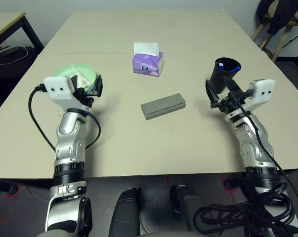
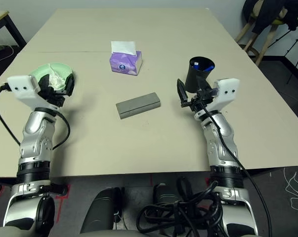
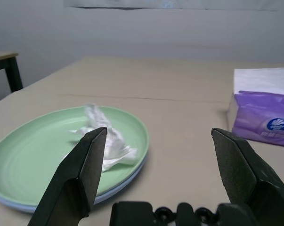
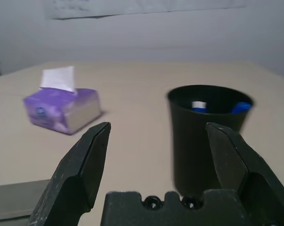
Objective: Organize and tidy the items on the table.
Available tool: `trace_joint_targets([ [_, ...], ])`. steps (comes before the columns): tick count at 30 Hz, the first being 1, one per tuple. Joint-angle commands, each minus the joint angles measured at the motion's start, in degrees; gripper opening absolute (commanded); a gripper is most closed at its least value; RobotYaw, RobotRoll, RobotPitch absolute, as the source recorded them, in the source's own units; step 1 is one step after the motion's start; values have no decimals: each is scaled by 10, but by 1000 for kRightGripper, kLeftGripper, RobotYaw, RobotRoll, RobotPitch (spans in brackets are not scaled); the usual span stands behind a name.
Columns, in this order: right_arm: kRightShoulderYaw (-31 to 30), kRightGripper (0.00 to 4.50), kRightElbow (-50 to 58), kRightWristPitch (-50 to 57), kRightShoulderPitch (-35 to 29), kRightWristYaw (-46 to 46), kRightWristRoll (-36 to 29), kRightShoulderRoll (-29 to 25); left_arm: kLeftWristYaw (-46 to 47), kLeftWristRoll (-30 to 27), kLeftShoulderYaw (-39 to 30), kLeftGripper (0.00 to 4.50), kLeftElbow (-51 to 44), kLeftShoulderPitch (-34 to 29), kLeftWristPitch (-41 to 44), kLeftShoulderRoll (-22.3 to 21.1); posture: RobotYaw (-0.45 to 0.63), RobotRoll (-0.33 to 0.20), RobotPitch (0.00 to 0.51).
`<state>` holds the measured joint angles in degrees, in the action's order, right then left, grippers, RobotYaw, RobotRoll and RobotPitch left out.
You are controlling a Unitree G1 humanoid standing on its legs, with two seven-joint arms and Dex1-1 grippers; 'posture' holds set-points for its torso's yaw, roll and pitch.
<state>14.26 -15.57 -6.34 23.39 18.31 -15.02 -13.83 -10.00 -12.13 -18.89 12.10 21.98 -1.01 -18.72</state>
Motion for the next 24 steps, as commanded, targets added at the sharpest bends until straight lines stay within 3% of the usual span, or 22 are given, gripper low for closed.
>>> trace_joint_targets([
  [1, 22, 4452, -50, -29, 12, -30, 6, -5, 14, 12, -5, 4500, 15, -16, -15, -4, 52, 0, 93],
  [12, 29, 4452, -109, -61, 36, -45, -6, 10, 41, 8, -12, 4500, 44, -42, -75, 16, 54, 0, 81],
  [24, 20, 4452, -108, -41, 43, -28, -4, -1, -4, -5, -23, 4500, 74, -49, -86, -16, 53, 0, 83],
])
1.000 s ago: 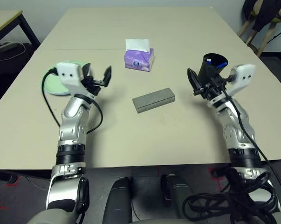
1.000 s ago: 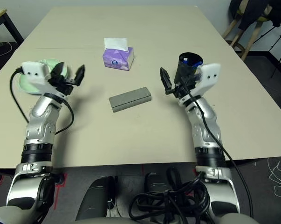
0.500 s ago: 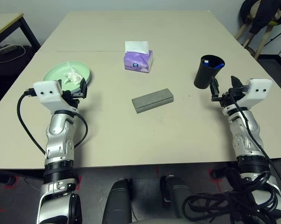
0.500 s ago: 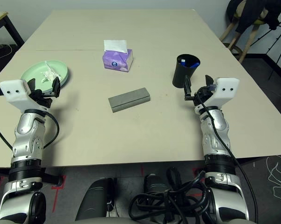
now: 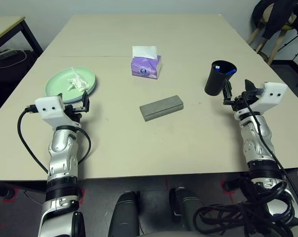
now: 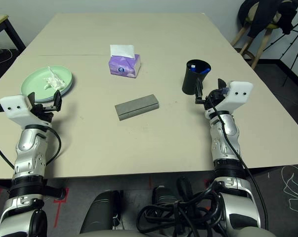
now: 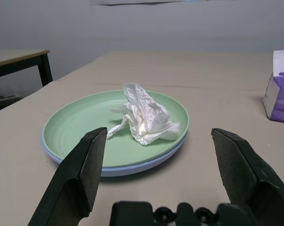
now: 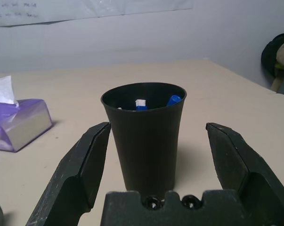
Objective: Organize and tidy the items on the table.
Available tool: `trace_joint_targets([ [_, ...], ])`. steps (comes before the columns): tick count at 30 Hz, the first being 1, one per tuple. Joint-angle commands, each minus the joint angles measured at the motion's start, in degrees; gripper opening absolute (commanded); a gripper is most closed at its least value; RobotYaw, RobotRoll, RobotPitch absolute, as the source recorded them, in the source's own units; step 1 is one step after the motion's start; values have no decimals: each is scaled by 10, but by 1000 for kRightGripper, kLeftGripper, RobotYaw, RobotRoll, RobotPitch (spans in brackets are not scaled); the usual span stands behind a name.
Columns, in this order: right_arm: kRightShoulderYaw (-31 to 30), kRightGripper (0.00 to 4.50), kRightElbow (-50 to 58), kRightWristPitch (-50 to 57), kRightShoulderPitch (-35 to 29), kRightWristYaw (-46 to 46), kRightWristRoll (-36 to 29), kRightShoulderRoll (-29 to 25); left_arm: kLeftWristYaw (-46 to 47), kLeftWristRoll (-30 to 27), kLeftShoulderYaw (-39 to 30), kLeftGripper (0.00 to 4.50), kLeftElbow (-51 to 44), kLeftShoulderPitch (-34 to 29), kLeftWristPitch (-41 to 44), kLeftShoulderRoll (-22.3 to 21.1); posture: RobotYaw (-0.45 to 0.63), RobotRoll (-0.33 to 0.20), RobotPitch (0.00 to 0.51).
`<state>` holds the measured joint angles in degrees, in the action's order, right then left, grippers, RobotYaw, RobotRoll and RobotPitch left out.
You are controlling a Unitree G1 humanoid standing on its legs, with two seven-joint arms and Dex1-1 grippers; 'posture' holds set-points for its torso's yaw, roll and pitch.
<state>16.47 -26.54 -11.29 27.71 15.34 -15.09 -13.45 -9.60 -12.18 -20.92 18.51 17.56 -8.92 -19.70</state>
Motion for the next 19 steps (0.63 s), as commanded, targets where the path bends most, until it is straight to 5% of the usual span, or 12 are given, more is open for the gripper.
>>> trace_joint_targets([
  [1, -2, 4452, 2, 11, 0, 2, -3, -4, -9, -5, -3, 4500, 11, -4, -7, -7, 53, 0, 82],
  [19, -18, 4452, 16, 32, -5, 18, 0, -5, -29, -9, -4, 4500, 20, -2, -3, -16, 53, 0, 80],
])
